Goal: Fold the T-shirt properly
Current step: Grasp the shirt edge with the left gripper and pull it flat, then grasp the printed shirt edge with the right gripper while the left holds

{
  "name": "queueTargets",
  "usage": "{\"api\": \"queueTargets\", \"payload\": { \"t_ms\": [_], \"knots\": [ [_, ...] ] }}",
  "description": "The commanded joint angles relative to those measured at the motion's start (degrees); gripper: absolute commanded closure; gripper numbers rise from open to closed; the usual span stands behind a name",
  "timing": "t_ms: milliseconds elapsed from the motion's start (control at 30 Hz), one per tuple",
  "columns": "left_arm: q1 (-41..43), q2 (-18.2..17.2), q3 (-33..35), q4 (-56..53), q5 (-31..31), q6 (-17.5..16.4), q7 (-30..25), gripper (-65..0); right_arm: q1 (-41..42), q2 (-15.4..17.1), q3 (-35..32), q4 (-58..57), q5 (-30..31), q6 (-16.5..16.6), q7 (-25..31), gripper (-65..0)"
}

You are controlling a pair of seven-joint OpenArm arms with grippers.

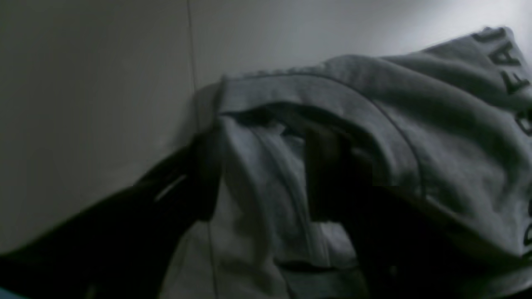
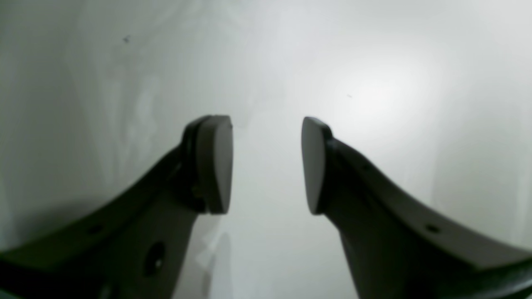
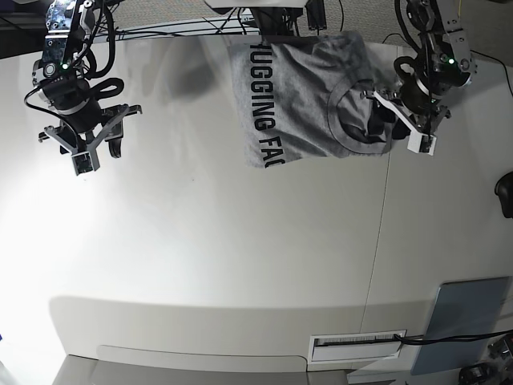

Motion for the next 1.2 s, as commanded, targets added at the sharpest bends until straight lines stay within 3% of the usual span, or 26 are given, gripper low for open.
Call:
{"api": "queueTargets", "payload": {
  "t_ms": [0, 67, 167, 267, 367, 433, 700, 933, 1067, 1167],
  "knots": [
    [-0.13, -0.55, -0.87, 1.16, -1.16, -0.46, -0.85, -33.3, 0.31, 0.66, 0.39, 1.01, 0.33, -0.02, 1.22, -27.0],
    [-0.11, -0.59, -2.54, 1.18, -4.04, -2.56, 0.52, -33.2, 0.31, 0.68, 0.39, 1.01, 0.33, -0.02, 1.22, -27.0],
    [-0.11, -0.59, -6.12, 1.18, -13.16, -9.62, 6.40, -32.3, 0.33, 0.66, 0.39, 1.01, 0.61, -0.02, 1.77, -27.0],
    [0.28, -0.59, -7.89, 1.18, -21.86, -16.17, 14.03, -20.2, 0.35, 0.68, 0.31, 1.01, 3.08, -0.02, 2.64, -27.0],
    [2.36, -0.59, -6.99, 1.16, -24.76, -17.43, 16.02, -4.8, 0.83, 0.66, -0.52, 1.01, 3.54, -0.02, 2.62, -27.0],
    [4.02, -0.59, -5.40, 1.16, -24.04, -17.43, 16.06, -1.8, 0.94, 0.66, -1.38, 1.01, 3.50, -0.02, 2.67, -27.0],
    [7.02, -0.61, 2.71, 0.57, -13.42, -17.43, 15.13, -1.8, 0.94, 0.68, -2.97, 1.01, 3.13, -0.02, 2.58, -27.0],
    [5.84, -0.94, 5.25, -6.69, 7.39, -17.43, -3.06, -1.8, 0.94, 0.66, -3.06, 1.01, 3.17, -0.02, 3.28, -27.0],
    [2.99, -1.90, 5.27, -9.70, 8.15, -17.43, -5.84, -1.8, 1.68, 0.66, -6.27, 0.96, 3.13, 0.00, 6.91, -23.9],
    [1.86, -2.25, 5.25, -9.57, 5.68, -17.43, -5.66, -1.8, 4.66, 0.46, -12.17, 0.90, 2.38, -0.04, 7.39, -13.1]
  ]
}}
